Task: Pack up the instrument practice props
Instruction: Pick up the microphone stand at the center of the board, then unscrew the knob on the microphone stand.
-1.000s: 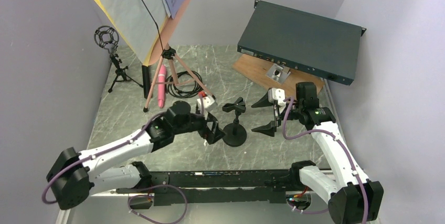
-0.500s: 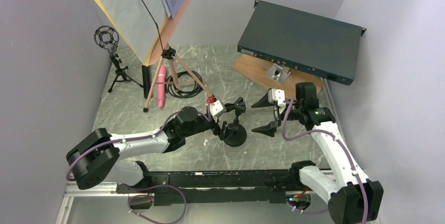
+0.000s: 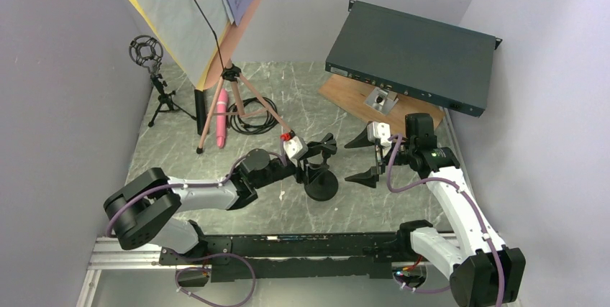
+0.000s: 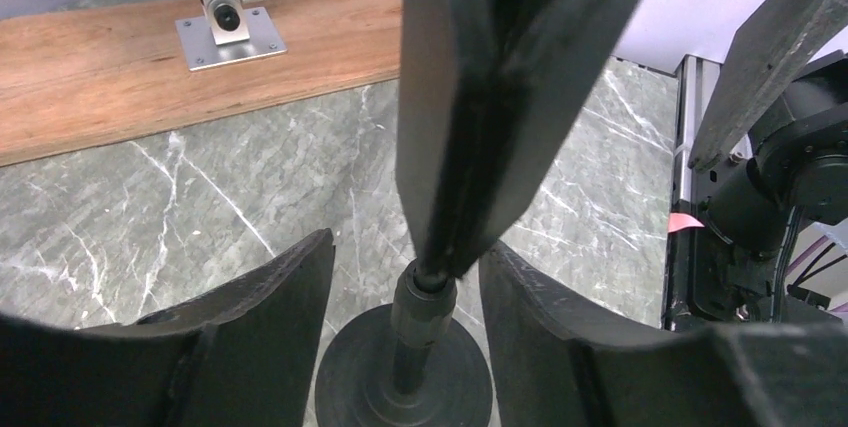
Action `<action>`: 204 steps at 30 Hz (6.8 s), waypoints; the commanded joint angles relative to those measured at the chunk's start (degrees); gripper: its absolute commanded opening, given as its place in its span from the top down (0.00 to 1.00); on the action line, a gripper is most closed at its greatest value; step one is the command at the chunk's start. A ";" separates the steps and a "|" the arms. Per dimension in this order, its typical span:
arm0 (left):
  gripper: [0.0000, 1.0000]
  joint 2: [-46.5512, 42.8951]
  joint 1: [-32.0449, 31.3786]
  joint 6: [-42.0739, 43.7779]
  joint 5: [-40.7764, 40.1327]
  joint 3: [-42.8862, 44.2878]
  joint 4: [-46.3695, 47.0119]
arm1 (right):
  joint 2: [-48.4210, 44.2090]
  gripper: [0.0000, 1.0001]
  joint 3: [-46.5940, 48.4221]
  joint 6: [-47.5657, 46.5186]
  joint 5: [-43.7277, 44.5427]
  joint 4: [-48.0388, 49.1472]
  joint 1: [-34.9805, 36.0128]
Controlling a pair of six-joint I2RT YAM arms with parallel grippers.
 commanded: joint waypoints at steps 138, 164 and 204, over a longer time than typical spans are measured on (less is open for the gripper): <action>1.00 -5.62 -7.83 -60.02 -33.67 21.48 -40.21 | 8.94 1.00 -5.09 31.58 5.19 28.06 5.00; 0.01 -17.15 -3.02 -30.56 -3.99 -2.34 -5.77 | 8.98 1.00 -3.12 20.51 -5.80 18.89 4.02; 1.00 16.13 8.25 -39.68 24.85 10.41 35.17 | 9.30 1.00 -4.03 19.59 -5.36 19.45 3.86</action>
